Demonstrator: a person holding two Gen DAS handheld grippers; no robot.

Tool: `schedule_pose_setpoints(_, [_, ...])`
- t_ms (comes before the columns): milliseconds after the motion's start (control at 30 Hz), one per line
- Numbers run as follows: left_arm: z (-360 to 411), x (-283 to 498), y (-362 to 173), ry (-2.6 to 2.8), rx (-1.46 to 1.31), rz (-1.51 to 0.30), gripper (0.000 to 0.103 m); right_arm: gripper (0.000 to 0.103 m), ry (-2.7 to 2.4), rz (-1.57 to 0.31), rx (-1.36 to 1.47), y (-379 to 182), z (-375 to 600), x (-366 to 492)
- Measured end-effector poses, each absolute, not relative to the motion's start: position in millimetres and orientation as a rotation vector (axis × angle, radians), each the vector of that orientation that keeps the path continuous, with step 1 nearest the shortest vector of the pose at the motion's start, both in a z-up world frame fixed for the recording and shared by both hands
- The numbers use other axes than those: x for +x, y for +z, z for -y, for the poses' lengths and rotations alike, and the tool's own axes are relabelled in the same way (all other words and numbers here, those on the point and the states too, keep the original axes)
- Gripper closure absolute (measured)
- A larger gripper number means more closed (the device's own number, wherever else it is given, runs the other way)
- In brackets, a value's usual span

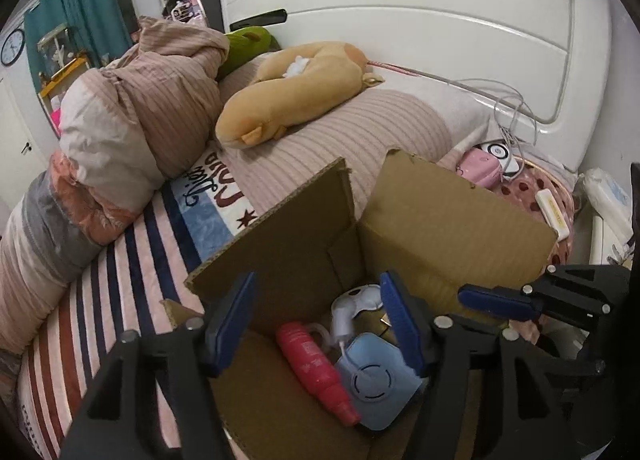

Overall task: Organize rigid objects
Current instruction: 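Carry the gold lipstick with the right gripper into the box while the left gripper drops the white adapter in, then grasp the clear pink-capped bottle with the right gripper while the left gripper grasps the small white bottle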

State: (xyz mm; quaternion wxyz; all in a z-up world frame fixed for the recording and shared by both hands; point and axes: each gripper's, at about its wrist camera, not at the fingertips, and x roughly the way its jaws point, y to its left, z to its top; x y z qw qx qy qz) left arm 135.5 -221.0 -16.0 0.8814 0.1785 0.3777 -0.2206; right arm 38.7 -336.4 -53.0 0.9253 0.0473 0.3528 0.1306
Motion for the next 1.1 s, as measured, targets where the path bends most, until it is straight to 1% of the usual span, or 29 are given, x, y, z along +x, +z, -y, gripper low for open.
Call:
schedule_pose_setpoints(67, [214,134,-13,-0.469,0.333,-0.786,0.038,0.083,0.269,-0.726,0.095,-52,335,39])
schedule_pose_setpoints(200, [199,125,-3,-0.498,0.259,-0.761,0.038,0.081,0.255,-0.732,0.085,-49,331,38])
schedule_pose_setpoints(267, [184,118,8,-0.512,0.208,-0.735,0.036,0.076,0.255,-0.725,0.086,-45,327,37])
schedule_pose_setpoints(300, [175,113,13,-0.515,0.179,-0.721,0.033,0.075,0.257,-0.713,0.085,-41,324,35])
schedule_pose_setpoints(367, [152,104,26,-0.514,0.118,-0.686,0.029,0.068,0.265,-0.683,0.08,-32,318,31])
schedule_pose_setpoints(433, [124,95,38,-0.491,0.067,-0.652,0.027,0.064,0.283,-0.648,0.068,-19,306,25])
schedule_pose_setpoints(600, [48,69,51,-0.371,0.006,-0.583,0.022,0.064,0.373,-0.574,0.033,12,264,13])
schedule_pose_setpoints(733, [-10,57,38,-0.253,-0.016,-0.582,0.022,0.064,0.498,-0.55,0.005,25,212,6])
schedule_pose_setpoints(833, [-46,53,16,-0.198,-0.04,-0.611,0.022,0.062,0.566,-0.583,-0.033,20,175,6])
schedule_pose_setpoints(1000, [-85,50,-26,-0.134,-0.067,-0.668,0.022,0.062,0.624,-0.694,-0.091,-19,123,14])
schedule_pose_setpoints(1100, [-96,50,-51,-0.127,-0.088,-0.699,0.022,0.062,0.588,-0.789,-0.079,-56,109,28])
